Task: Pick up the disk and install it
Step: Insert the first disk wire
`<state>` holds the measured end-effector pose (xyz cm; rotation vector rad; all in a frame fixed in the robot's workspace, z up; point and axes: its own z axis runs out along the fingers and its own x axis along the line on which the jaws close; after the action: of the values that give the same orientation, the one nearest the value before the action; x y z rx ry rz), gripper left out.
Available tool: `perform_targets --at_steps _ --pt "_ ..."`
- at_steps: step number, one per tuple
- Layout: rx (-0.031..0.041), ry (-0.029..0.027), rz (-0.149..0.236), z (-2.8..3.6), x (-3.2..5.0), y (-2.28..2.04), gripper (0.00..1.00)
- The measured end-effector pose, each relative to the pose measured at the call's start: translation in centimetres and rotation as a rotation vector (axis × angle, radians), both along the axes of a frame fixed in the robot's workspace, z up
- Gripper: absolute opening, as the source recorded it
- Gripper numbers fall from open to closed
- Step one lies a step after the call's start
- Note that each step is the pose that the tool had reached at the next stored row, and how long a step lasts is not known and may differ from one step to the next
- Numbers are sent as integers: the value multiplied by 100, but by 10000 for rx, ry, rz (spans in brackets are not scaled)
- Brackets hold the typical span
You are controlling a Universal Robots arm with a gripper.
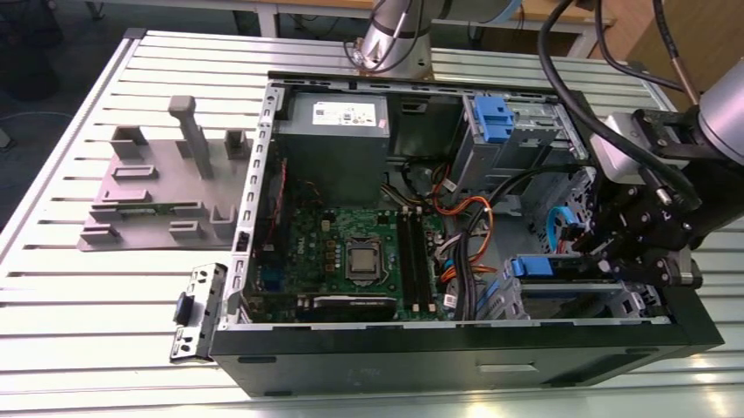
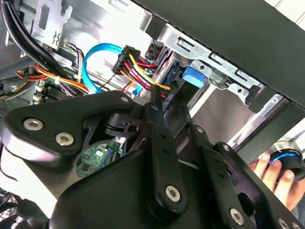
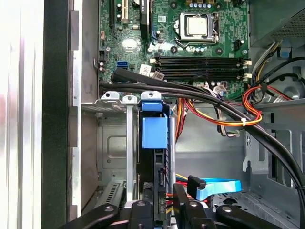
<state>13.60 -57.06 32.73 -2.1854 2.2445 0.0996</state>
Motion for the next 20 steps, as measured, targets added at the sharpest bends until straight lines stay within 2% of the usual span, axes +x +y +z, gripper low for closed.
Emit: perform_targets --at_steps 2,5,6,7,10,11,12,14,16,20 --pt "-3 0 0 23 0 0 31" --pt "6 0 0 113 0 0 31" --pt "10 0 0 120 0 0 31" --pt "32 0 0 119 0 -1 31" --pt "205 5 1 119 2 0 30" --pt "253 7 2 117 4 0 23" --pt "294 11 4 116 5 0 23" --pt "371 18 6 112 7 0 11" --pt "414 28 8 108 15 -2 10" --pt "415 54 10 92 51 -25 10"
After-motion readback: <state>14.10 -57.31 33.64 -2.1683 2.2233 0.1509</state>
